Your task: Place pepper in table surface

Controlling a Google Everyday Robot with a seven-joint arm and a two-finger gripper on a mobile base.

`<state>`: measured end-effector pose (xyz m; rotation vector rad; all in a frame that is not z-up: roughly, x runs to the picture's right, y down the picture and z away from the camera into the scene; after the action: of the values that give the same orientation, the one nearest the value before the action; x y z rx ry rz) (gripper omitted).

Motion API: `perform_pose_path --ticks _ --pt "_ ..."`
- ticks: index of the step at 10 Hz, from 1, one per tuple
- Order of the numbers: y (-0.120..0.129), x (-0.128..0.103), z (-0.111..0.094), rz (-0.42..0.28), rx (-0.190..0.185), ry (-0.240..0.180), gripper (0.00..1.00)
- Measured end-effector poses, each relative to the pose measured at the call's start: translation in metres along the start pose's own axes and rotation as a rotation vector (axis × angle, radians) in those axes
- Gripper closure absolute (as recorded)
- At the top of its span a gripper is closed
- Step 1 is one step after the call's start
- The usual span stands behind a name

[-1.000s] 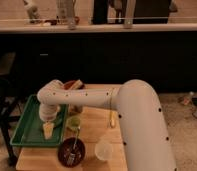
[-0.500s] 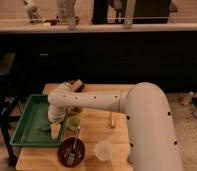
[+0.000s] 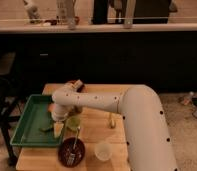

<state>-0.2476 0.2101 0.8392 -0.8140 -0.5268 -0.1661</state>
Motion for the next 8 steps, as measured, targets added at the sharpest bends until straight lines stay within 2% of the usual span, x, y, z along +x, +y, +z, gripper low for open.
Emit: perform_pose_path --ticks 2,4,6,8 --pt "0.0011 0.0075 0.0054 0.0 -0.016 0.006 0.21" --pt "0.0014 0.0078 0.0044 -0.008 -0.007 0.003 0.38" --pt "0.0019 0.0064 0.0004 -0.016 0.003 0.003 0.6" --pt "0.0024 0.0028 -0.0018 -0.025 0.003 0.007 0.78"
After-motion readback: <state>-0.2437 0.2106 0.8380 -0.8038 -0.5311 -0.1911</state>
